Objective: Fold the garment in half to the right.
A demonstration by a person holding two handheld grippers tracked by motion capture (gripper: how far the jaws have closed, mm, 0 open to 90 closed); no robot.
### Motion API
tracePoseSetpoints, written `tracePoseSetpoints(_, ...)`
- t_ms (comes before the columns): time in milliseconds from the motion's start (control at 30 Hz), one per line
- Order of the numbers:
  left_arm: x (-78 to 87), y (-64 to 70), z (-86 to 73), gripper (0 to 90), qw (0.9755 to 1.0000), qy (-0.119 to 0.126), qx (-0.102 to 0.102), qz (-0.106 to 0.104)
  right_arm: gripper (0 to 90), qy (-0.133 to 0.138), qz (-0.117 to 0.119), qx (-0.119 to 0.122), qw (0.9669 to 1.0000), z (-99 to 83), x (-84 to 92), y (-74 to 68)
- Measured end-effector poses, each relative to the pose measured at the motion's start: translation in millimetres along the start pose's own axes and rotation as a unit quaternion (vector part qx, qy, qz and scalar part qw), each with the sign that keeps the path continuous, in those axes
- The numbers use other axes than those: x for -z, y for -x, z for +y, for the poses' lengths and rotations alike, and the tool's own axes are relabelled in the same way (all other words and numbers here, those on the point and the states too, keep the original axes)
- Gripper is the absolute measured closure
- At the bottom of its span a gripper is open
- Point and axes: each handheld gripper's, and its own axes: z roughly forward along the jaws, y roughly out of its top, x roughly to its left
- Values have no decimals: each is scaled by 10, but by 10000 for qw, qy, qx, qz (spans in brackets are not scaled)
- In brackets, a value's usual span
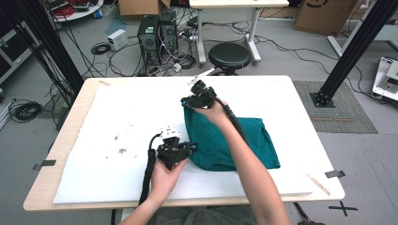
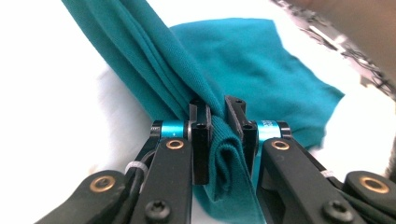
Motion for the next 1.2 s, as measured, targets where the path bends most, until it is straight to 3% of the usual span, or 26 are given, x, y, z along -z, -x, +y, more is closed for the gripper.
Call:
tracePoseSetpoints(133,-139,245,213,812,9990,59,-145,-418,852,269,6,-100,9996,-95,403,149)
tracePoseSetpoints(300,-484,557,388,812,9966,-31,-266,-773,853,435,-111,-243,9987,-321,889,397)
tracePoseSetpoints(467,-919,804,470,812,9938,-218,-131,-1083,853,454,-391,-483,9970,-661,1246,670)
tracePoseSetpoints(633,-1295,918,462,812,9919,-446,58,-1184,853,195,-778,-843,9932,-1003,1379,937)
tracePoseSetpoints(800,-1595,1043,418,802,9930,-645,-36,-993,852,-215,-1268,-1023,9864,-1267,1323,1102)
tracePoseSetpoints(867,-1676,1072,392,720,9914,-626,61,-1147,831,-548,-1411,-1125,9821,-1325,1258,1141)
tracePoseSetpoints(900,-1711,1089,376,636,9875,-564,137,-1465,805,-671,-1532,-1105,9797,-1338,1228,1146)
tracePoseSetpoints(933,-1715,1113,371,549,9860,-516,155,-1577,758,-763,-1695,-1111,9763,-1340,1209,1135)
tracePoseSetpoints(1067,-1497,1199,417,452,9824,-86,-367,-1828,626,-502,-2017,-1161,9712,-1302,1321,1082)
tracePoseSetpoints(1133,-1304,1188,463,434,9825,134,-601,-1759,530,-361,-2139,-1382,9664,-1286,1440,1030)
tracePoseSetpoints(1200,-1052,1111,503,432,9826,308,-807,-1646,499,-261,-2114,-1561,9645,-1299,1518,1001)
